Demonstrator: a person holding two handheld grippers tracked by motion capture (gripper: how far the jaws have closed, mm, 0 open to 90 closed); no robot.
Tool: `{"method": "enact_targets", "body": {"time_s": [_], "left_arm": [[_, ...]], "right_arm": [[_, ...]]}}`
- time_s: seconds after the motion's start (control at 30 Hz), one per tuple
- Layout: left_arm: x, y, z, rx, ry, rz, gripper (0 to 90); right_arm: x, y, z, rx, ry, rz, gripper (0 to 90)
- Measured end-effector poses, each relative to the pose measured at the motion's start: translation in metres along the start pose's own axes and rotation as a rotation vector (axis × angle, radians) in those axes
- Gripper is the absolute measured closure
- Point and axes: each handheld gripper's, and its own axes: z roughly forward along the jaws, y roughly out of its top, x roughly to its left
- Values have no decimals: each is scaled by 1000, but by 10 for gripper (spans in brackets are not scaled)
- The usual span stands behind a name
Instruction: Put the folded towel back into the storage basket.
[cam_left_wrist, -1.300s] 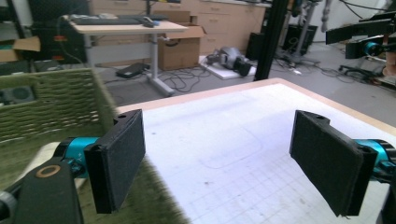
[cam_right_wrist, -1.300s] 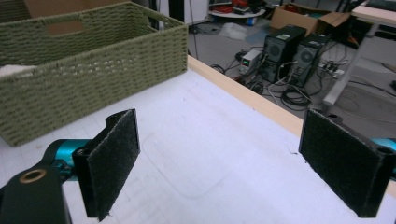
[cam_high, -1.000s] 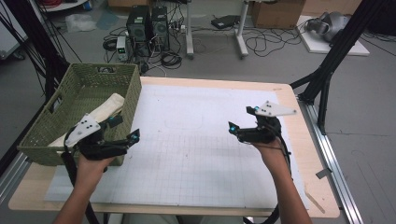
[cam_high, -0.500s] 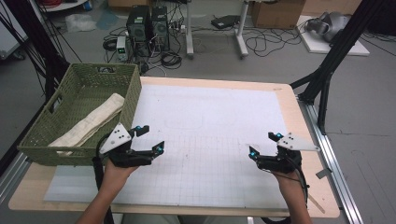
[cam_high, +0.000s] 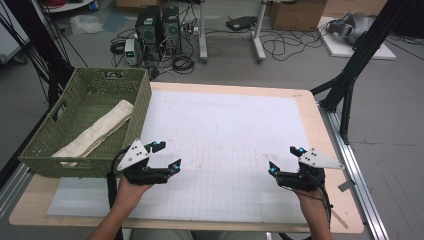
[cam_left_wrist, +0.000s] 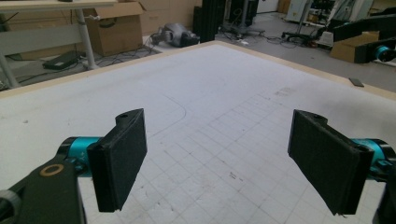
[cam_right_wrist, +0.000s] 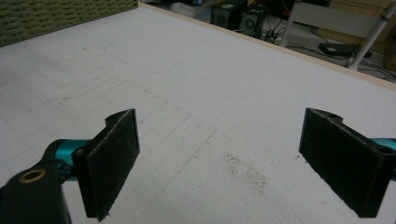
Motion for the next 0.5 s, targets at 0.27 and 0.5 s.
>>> {"method": "enact_targets", "body": {"time_s": [0.27, 0.5], "left_arm": [[-1, -1, 1, 9, -5, 0, 202], [0, -1, 2, 10, -2, -1, 202]], "right_arm": [[0, -1, 1, -2, 2, 7, 115], [1, -1, 3, -4, 8, 7, 116]]}}
